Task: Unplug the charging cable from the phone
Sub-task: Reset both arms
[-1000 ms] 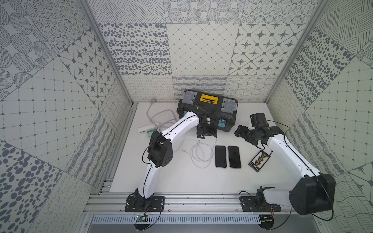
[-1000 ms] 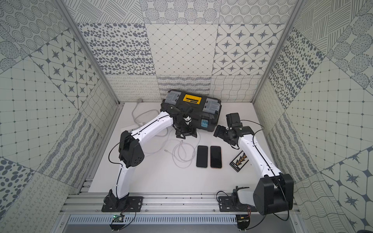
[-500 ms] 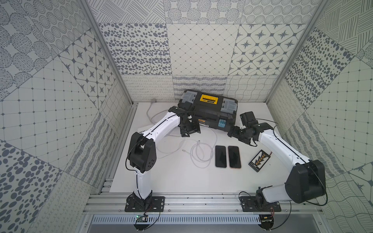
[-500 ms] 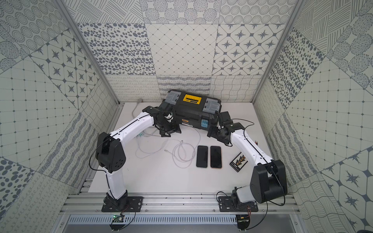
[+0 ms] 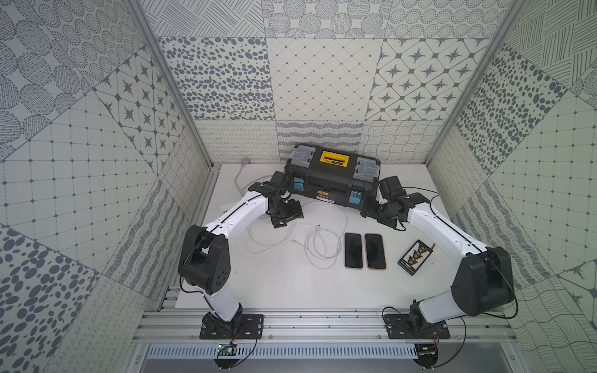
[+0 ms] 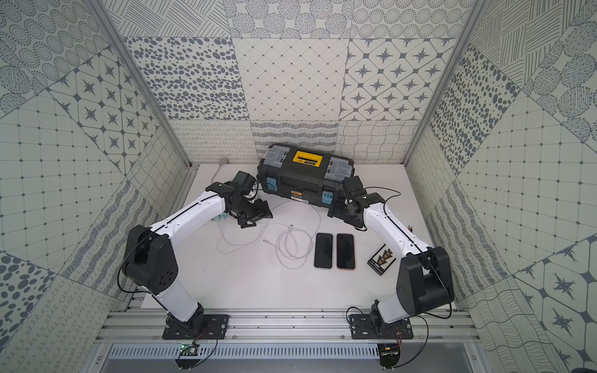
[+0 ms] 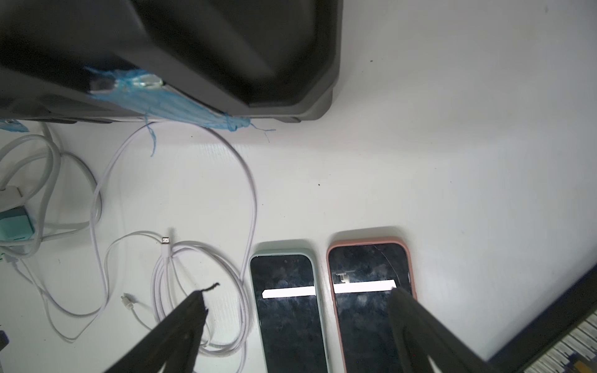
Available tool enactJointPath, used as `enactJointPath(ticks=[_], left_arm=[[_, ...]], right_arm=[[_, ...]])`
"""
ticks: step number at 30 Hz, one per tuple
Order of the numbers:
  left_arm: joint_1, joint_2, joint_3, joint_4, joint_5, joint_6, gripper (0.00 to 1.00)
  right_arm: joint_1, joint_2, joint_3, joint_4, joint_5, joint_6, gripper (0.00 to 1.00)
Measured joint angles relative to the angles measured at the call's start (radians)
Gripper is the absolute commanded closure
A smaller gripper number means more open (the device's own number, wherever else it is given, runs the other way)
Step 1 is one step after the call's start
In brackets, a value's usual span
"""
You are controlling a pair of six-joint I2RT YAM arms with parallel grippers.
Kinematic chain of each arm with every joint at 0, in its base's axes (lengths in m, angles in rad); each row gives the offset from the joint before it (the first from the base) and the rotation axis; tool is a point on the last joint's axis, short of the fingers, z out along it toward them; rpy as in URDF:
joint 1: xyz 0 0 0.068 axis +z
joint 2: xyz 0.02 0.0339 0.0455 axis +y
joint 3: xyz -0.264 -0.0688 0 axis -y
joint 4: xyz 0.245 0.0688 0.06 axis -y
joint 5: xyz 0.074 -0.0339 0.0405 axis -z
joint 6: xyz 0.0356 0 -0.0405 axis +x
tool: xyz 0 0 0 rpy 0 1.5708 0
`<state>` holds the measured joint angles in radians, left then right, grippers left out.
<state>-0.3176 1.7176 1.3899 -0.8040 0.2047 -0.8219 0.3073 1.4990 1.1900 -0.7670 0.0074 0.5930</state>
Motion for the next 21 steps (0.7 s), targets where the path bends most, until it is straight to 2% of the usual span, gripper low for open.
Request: enactJointPath(ticks=[4, 10, 12, 16, 21], left_arm=[[0.018, -0.054, -0.045, 0.039, -0.029, 0.014, 0.18], [0.038, -0.175, -0.161, 0.139, -0.139, 0.088, 0.15], [0.043, -0.228, -0.217, 0.192, -0.18, 0.125, 0.02], [0.058, -0.332, -0.349, 0.331, -0.28, 0.231, 0.01], [0.098, -0.397, -0.486, 0.494, -0.406, 0.374, 0.01]], right_arm=[[0.0, 0.0, 0.008, 0.002, 0.052, -0.011, 0.03], [0.0, 0.0, 0.008, 0.017, 0.187, -0.05, 0.03], [-0.001, -0.004, -0.002, 0.055, 0.242, -0.074, 0.03], [-0.013, -0.025, -0.054, 0.148, 0.356, -0.121, 0.03], [-0.043, -0.047, -0.164, 0.3, 0.491, -0.179, 0.03]])
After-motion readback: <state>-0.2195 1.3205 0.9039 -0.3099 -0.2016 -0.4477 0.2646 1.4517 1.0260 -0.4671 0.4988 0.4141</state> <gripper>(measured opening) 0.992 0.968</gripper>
